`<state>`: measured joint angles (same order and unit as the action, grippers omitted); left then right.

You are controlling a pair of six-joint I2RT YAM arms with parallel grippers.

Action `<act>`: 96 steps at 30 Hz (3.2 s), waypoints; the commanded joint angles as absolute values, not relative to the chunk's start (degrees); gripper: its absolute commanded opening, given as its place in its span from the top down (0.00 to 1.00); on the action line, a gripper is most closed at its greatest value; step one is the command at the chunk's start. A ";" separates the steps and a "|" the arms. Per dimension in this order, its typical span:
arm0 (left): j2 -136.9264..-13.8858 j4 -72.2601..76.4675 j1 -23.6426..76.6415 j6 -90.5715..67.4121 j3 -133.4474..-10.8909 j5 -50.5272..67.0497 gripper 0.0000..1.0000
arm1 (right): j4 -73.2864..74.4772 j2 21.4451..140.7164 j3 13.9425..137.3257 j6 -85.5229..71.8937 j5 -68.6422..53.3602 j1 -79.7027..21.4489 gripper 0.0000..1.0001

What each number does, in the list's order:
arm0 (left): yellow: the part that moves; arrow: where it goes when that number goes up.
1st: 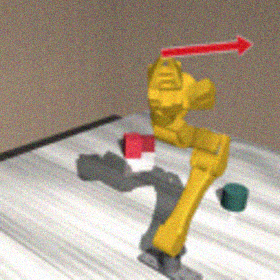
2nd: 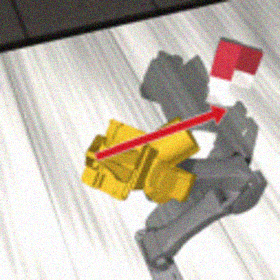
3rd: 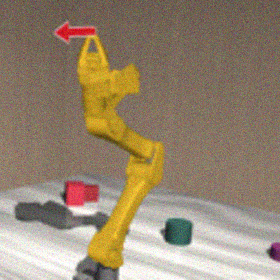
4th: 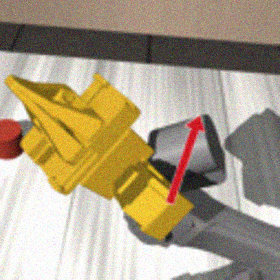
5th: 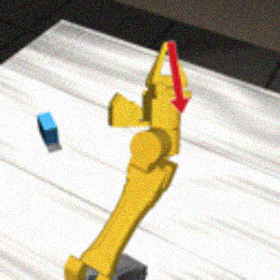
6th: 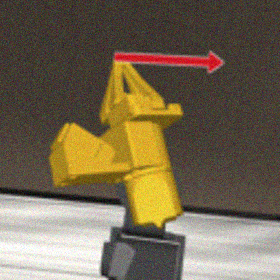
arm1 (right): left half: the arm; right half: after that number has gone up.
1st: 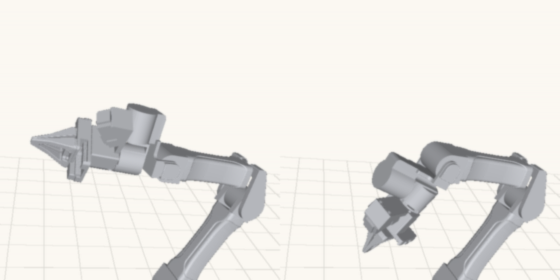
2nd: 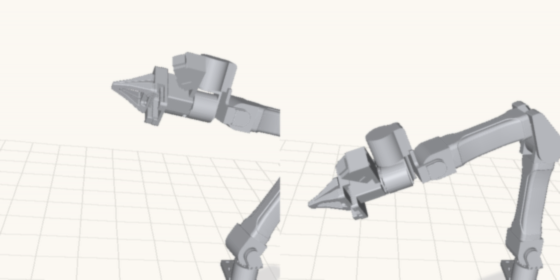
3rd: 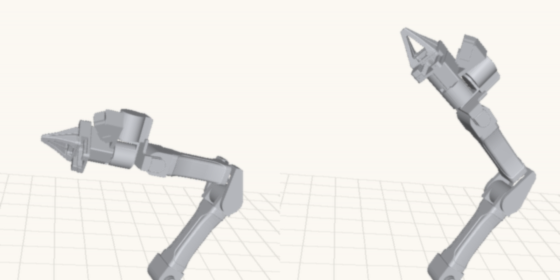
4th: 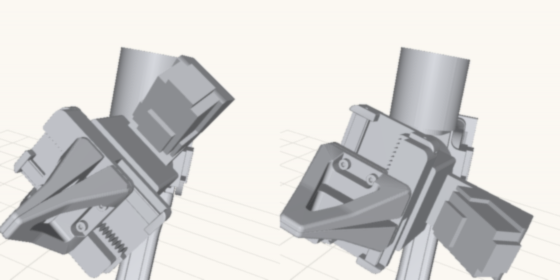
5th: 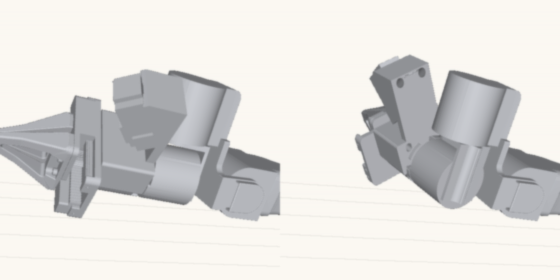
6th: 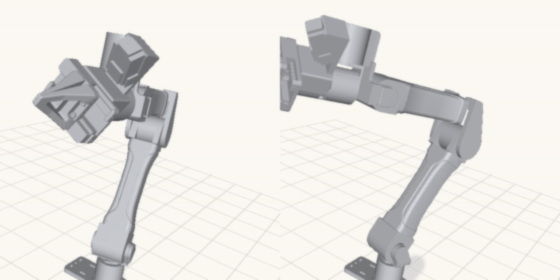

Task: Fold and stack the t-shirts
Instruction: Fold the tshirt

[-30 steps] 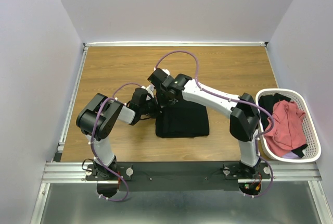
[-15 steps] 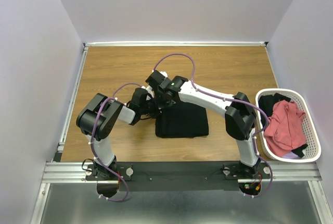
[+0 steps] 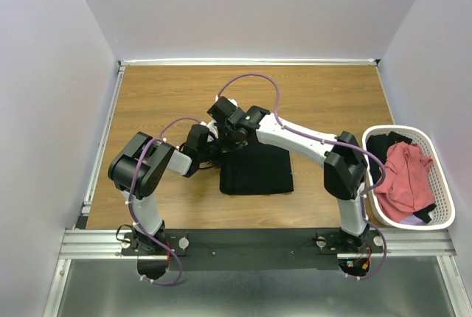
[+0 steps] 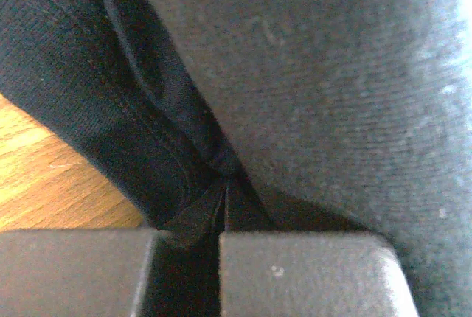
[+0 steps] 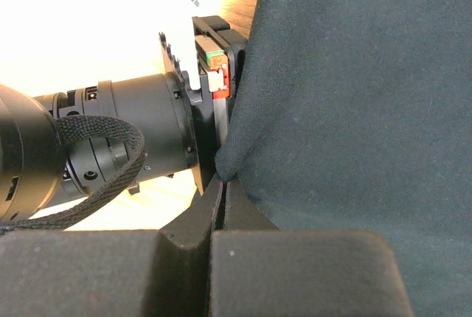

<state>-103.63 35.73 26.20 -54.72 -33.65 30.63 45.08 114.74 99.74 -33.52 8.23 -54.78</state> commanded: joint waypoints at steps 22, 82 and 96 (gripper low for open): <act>-92.21 23.56 26.19 -52.12 -33.75 24.61 0.76 | 42.36 102.32 92.55 -34.01 13.79 -55.55 0.53; -70.49 -19.42 37.18 -41.13 -27.86 29.71 0.67 | 29.88 76.38 41.83 -29.97 -13.97 -26.54 0.58; -60.46 -23.06 29.18 -42.36 -40.60 15.65 0.47 | 21.56 85.05 59.67 -27.33 -19.40 -26.19 0.58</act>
